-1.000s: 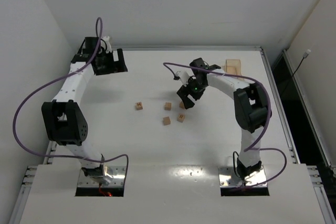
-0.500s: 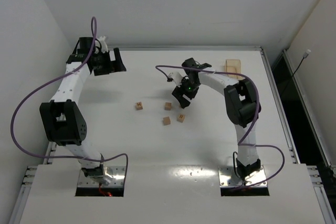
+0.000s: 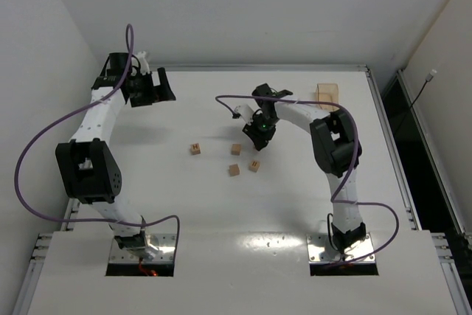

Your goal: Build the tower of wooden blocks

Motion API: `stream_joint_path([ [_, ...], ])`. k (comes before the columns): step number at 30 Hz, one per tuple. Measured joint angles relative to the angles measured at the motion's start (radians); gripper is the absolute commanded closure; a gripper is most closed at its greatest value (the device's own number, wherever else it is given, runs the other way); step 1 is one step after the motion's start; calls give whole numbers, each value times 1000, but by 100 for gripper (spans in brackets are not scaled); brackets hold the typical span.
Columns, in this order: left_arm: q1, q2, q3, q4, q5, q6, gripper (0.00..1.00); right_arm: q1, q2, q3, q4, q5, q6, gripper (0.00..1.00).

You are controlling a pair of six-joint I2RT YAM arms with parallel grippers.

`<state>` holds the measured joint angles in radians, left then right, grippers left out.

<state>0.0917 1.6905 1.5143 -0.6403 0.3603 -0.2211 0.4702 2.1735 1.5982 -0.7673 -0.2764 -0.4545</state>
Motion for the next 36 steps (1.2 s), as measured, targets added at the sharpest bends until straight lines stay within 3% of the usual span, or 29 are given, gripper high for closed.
stream_joint_path([
  [4, 1, 1, 0, 1, 5, 0, 0, 5, 0, 0, -11, 1, -23, 93],
  [13, 1, 4, -22, 2, 43, 0, 0, 17, -130, -31, -105, -19, -228, 96],
  [21, 1, 4, -22, -2, 46, 8, 0, 57, -126, 243, -342, -66, -372, 96],
  [36, 1, 26, -17, -19, 43, 15, 0, 130, 48, 313, -422, -89, -319, 96],
])
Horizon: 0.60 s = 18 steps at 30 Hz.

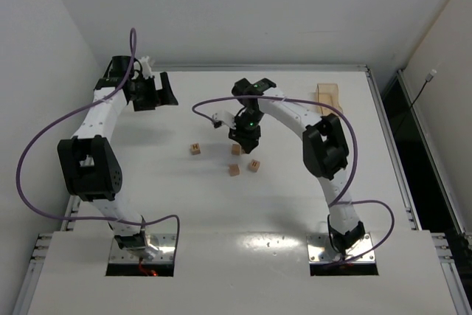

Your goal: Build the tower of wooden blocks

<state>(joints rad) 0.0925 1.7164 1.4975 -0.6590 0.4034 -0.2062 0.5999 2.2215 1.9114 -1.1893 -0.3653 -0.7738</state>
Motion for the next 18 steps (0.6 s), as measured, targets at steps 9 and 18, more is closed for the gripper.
stream_joint_path([
  [9, 0, 3, 0, -3, 0, 11, 0, 6, 35, 76, 35, 14, 91, 98],
  [18, 0, 4, 0, -5, 0, 12, 0, 20, 85, 93, 45, 18, 109, 98],
])
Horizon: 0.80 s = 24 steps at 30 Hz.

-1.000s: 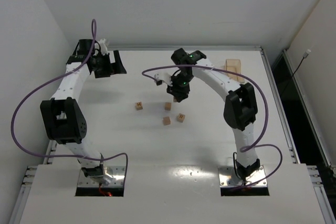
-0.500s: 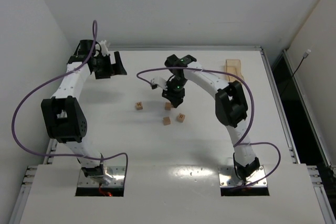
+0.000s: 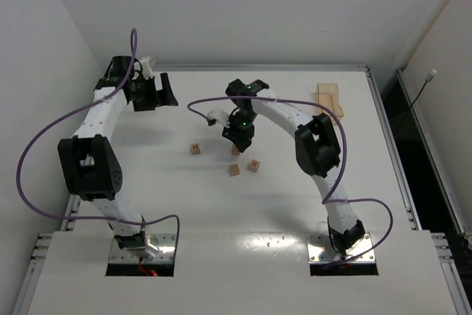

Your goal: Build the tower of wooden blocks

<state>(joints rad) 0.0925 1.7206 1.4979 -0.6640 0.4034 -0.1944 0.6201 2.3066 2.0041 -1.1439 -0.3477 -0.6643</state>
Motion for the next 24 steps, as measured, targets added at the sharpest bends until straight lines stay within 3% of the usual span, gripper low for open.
stream_joint_path([
  [24, 0, 19, 11, 0, 0, 0, 0, 11, 65, 80, 10, 1, 22, 98],
])
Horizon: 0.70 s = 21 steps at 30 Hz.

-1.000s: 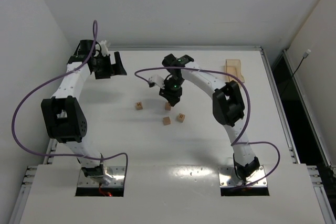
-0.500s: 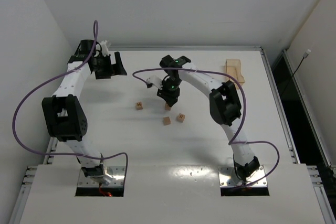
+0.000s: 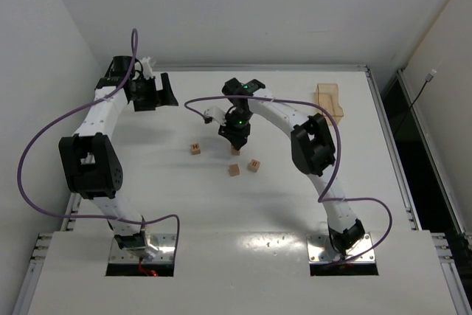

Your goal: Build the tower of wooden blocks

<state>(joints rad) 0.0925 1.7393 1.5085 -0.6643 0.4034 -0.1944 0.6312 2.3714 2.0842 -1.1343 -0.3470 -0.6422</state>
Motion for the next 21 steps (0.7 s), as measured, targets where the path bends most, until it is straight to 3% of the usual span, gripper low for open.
stream_joint_path([
  [14, 0, 14, 0, -1, 0, 0, 0, 0, 14, 2, -1, 4, 0, 98],
  [19, 0, 15, 0, -1, 0, 0, 0, 0, 16, 2, -2, 5, 1, 91],
  [21, 0, 15, 0, -1, 0, 0, 0, 0, 16, 2, -2, 5, 1, 82],
])
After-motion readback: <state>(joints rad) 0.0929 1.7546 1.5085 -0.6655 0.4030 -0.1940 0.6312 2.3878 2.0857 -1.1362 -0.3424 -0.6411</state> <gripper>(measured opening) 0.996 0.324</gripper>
